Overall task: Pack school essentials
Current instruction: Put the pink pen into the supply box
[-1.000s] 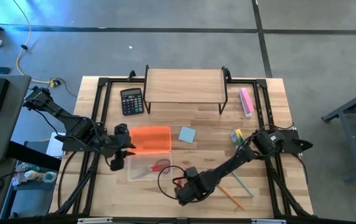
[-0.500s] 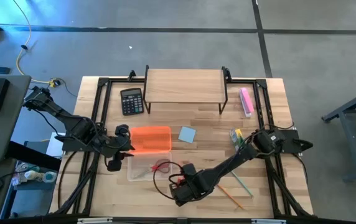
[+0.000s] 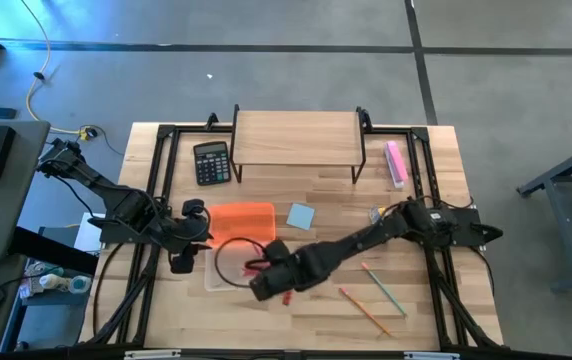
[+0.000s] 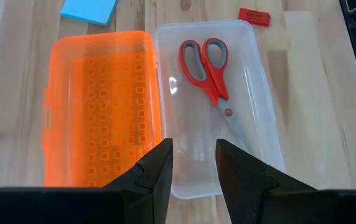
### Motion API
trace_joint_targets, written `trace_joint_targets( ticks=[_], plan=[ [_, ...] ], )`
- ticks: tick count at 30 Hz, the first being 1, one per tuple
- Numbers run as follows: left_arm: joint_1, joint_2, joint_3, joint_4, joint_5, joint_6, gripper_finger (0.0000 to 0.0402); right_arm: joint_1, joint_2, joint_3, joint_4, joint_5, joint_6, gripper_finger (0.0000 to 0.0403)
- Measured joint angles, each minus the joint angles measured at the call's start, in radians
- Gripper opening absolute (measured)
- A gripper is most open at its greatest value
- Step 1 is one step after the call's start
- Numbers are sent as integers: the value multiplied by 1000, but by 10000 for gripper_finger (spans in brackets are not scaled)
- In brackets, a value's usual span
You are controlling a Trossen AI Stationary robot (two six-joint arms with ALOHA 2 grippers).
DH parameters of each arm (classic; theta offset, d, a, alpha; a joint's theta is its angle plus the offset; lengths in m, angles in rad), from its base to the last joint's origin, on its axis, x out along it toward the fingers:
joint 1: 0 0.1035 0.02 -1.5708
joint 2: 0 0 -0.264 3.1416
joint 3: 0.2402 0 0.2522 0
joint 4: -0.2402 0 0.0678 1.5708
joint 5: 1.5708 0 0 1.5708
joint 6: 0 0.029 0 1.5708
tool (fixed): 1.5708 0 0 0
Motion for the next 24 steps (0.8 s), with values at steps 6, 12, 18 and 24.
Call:
trace_joint_targets(
  ticks=[6,12,18,24],
  plan=[
    [0,0,0,0,-26,-74,110,-66,2,0,121,-54,-302,28],
    [0,0,0,-10,-47,-193,110,-117,3,-1,129,-120,-518,28],
    [0,0,0,-84,-46,-339,110,-137,13,-1,118,-146,-628,28],
    [0,0,0,-130,-45,-411,110,-137,71,-3,146,-236,-678,28]
  ],
)
